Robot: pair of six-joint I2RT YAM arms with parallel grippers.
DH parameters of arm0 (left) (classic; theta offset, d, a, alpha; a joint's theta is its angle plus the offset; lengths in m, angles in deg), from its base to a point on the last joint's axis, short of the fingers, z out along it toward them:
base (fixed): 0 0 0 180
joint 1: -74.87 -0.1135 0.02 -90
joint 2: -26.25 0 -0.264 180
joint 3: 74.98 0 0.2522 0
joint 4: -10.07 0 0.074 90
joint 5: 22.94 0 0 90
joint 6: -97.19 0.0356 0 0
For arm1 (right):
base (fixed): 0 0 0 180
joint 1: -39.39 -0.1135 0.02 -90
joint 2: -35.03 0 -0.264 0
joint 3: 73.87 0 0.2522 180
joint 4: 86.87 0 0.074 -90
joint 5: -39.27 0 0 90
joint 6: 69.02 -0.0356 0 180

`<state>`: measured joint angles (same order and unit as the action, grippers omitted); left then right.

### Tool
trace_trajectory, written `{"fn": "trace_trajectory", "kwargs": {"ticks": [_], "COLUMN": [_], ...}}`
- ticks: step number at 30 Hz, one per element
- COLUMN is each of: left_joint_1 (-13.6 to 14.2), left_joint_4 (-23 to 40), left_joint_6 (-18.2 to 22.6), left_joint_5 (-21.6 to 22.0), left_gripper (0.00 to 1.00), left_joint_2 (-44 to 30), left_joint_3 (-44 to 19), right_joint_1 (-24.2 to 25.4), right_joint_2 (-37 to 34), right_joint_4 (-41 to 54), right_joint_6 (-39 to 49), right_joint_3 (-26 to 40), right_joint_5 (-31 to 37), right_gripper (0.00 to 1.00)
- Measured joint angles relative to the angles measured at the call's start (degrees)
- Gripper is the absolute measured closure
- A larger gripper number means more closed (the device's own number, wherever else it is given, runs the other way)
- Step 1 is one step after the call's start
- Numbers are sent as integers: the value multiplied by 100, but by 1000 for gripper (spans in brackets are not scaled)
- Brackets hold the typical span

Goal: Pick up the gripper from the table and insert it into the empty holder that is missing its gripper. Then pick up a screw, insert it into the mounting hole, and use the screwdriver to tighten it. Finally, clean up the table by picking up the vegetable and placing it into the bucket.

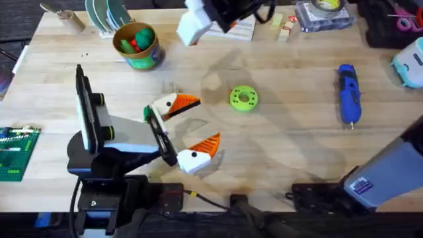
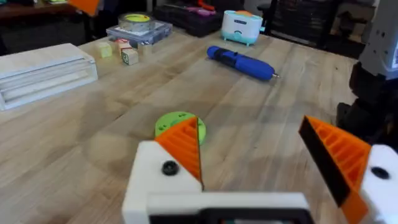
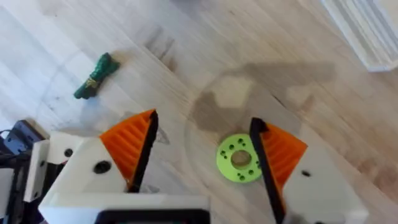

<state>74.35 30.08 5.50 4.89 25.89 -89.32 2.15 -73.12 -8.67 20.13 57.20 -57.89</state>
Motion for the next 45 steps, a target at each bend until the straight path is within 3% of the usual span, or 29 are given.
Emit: {"fn": "trace_trajectory", "kwargs": {"ticks": [2,7,11,12,20,31,36,45], "left_joint_1": [0,0,0,0,0,0,0,0], "left_joint_4": [1,0,-1,-1,-1,3,14,18], "left_joint_6": [19,34,45,56,59,195,322,347], "left_joint_5": [0,0,1,0,0,-68,-133,-157], "left_gripper": [90,516,929,983,995,995,995,995], "left_joint_2": [0,0,0,0,0,0,0,0], "left_joint_3": [0,0,0,0,0,0,0,0], "right_joint_1": [230,921,1598,1777,2958,3774,4147,4830], "right_joint_2": [0,12,268,385,1262,1674,2266,3465], "right_joint_4": [184,822,1292,1374,2113,2768,2406,1230], "right_joint_6": [-34,-87,-81,-64,95,239,233,100], "right_joint_3": [58,491,784,814,932,799,-191,-2949], "right_joint_5": [0,0,2,9,474,821,960,1045], "right_gripper": [47,47,45,44,44,45,44,44]}}
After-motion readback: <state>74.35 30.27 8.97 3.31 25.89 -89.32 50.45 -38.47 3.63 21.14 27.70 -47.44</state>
